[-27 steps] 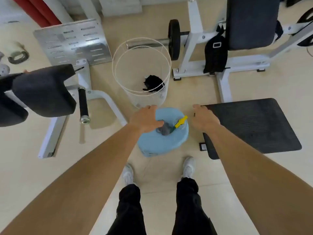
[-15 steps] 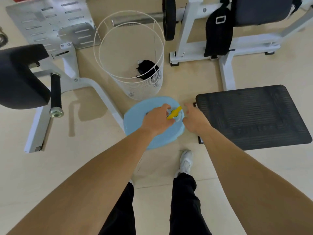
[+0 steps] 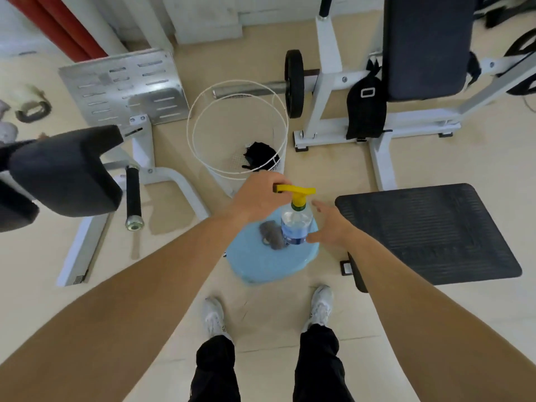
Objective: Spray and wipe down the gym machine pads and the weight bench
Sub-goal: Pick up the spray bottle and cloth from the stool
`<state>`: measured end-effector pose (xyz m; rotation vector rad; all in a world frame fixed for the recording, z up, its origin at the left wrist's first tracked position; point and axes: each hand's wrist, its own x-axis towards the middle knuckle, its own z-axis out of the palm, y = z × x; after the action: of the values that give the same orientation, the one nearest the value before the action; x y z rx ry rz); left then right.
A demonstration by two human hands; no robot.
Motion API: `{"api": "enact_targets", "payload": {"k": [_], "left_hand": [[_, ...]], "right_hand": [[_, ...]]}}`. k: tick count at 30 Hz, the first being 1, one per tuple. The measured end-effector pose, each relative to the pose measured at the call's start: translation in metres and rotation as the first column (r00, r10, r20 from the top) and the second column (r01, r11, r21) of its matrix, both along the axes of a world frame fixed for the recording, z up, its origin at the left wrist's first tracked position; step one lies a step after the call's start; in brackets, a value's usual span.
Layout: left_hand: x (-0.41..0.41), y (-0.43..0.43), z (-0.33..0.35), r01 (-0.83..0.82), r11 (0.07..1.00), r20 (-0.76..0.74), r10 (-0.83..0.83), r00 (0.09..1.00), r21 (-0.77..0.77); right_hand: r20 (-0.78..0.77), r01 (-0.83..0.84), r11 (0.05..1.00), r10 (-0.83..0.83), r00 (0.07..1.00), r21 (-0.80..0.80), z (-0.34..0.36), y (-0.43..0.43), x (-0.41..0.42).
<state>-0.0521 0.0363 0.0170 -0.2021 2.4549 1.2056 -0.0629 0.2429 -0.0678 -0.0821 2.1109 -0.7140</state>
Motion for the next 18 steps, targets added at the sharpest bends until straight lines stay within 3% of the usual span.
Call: {"api": "enact_targets", "payload": {"k": [3, 7, 10, 13, 18], "left_hand": [[-0.011, -0.029, 0.060, -0.015, 0.997, -0.041, 0.017, 0.999, 0.071], [-0.028, -0.066, 0.136, -0.088, 0.978, -0.102, 0.109, 0.989, 0.187], [-0.036, -0.088, 0.178, -0.151, 0.930, -0.102, 0.195, 0.976, 0.334], [-0.039, -0.099, 0.211, -0.226, 0.900, -0.120, 0.288, 0.950, 0.372], [-0.036, -0.111, 0.268, -0.372, 0.770, -0.090, 0.482, 0.872, 0.518]], "right_hand": [[-0.021, -0.006, 0.993, 0.004, 1.000, -0.114, -0.006, -0.006, -0.014], [-0.102, 0.095, 0.966, -0.122, 0.987, -0.240, 0.088, -0.046, -0.022], [-0.083, 0.182, 0.915, -0.226, 0.971, -0.361, 0.132, -0.068, -0.031], [-0.023, 0.246, 0.837, -0.294, 0.956, -0.488, 0.164, -0.087, -0.039], [0.082, 0.291, 0.749, -0.303, 0.949, -0.595, 0.226, -0.107, -0.044]]}}
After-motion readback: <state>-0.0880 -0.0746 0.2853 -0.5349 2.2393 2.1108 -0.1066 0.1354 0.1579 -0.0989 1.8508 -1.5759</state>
